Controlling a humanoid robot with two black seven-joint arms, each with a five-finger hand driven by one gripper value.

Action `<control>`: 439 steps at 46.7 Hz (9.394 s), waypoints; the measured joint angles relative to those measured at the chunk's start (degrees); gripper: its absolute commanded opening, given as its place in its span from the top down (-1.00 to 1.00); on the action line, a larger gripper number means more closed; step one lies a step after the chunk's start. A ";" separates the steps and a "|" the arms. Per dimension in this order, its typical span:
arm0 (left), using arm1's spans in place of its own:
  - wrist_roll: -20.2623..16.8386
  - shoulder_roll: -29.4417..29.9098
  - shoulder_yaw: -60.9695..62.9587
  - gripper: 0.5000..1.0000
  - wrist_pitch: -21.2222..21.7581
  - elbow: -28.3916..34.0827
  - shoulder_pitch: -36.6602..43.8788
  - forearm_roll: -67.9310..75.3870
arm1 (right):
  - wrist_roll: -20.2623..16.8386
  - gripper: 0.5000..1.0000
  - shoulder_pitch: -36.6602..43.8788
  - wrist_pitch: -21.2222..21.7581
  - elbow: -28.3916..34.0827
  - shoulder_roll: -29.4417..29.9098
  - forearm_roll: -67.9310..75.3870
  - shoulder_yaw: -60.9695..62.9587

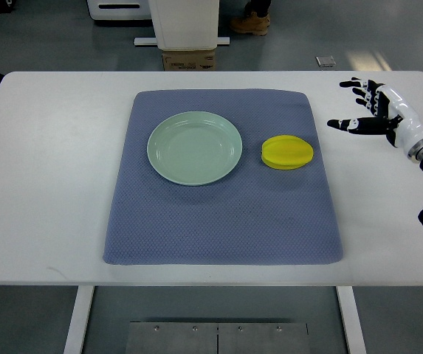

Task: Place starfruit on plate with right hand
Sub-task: 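Move the open right hand toward the yellow starfruit, then close the right hand fingers around the yellow starfruit, then lift the starfruit with the right hand and carry it over the plate, then lower the starfruit onto the green plate and open the right hand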

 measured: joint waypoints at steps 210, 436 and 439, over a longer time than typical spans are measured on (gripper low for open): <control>-0.02 0.00 0.01 -1.00 0.02 0.00 0.00 0.00 | -7.11 0.15 20.28 -16.02 1.72 14.62 -6.47 -39.56; -0.01 0.00 0.00 -1.00 0.00 0.00 -0.01 0.00 | -10.35 -0.97 23.96 -3.51 -15.53 35.59 3.12 -35.42; 0.00 0.00 0.01 -1.00 0.00 0.00 -0.01 0.00 | -10.35 -0.97 24.38 -3.51 -15.22 35.59 3.12 -35.33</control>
